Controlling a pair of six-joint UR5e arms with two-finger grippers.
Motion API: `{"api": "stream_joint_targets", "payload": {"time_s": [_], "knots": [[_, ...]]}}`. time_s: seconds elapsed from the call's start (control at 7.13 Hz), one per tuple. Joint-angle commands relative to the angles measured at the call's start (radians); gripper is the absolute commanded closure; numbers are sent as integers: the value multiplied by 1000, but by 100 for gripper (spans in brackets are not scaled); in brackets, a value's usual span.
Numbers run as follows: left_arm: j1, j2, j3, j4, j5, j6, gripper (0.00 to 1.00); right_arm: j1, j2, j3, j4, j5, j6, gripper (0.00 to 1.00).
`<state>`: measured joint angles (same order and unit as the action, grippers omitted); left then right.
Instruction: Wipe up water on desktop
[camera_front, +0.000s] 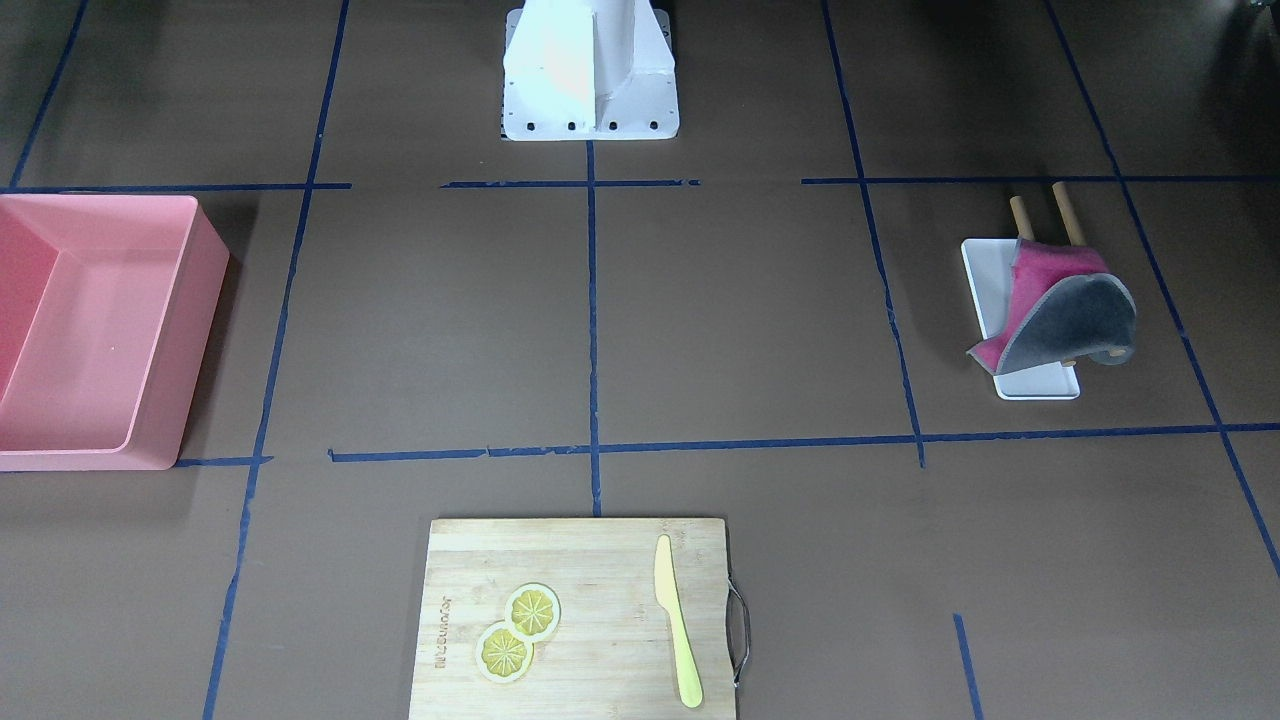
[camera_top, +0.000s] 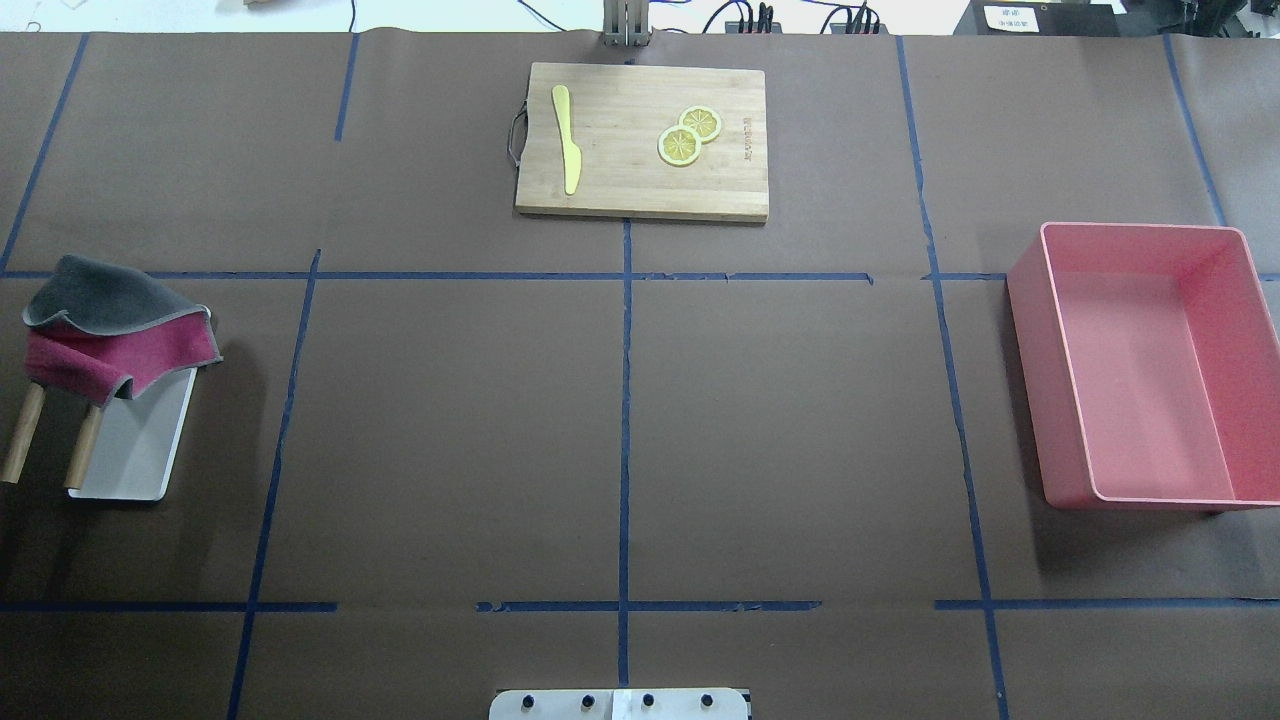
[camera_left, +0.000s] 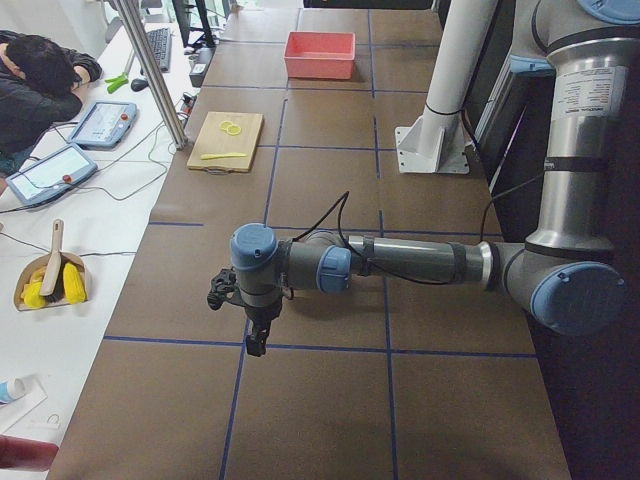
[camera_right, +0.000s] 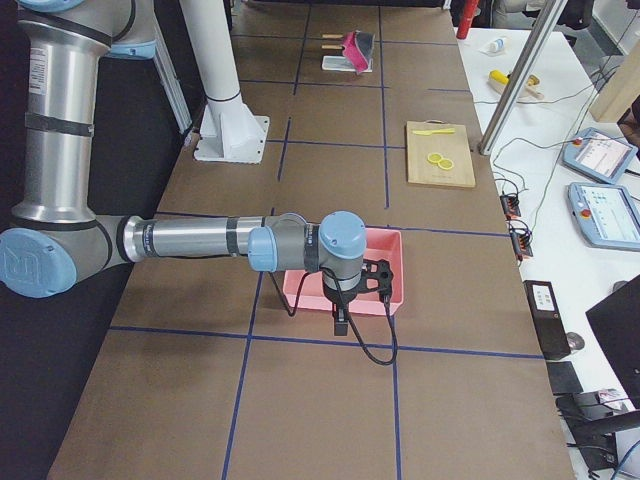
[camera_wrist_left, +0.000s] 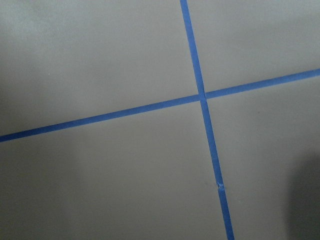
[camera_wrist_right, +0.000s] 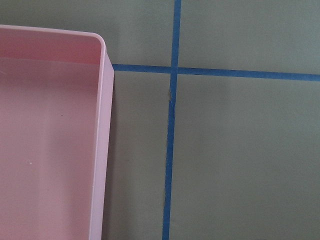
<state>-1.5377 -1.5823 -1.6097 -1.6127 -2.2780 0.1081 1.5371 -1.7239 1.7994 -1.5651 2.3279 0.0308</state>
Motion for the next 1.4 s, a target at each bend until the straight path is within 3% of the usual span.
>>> {"api": "stream_joint_targets", "payload": {"time_s": [0.0, 0.42, 0.7, 1.26], "knots": [[1, -13, -28, -6, -61, -8, 0, 0, 1, 2, 0, 33, 0, 0], [52, -16, -120, -7, -63, -59, 0, 0, 4, 8, 35, 39, 1, 0], [172, -15, -224, -4, -52, -380, 0, 0, 4, 6, 37, 41, 3, 0], [333, -12, -231, -70, -51, -570, 0, 0, 4, 6, 37, 41, 5, 0]]}}
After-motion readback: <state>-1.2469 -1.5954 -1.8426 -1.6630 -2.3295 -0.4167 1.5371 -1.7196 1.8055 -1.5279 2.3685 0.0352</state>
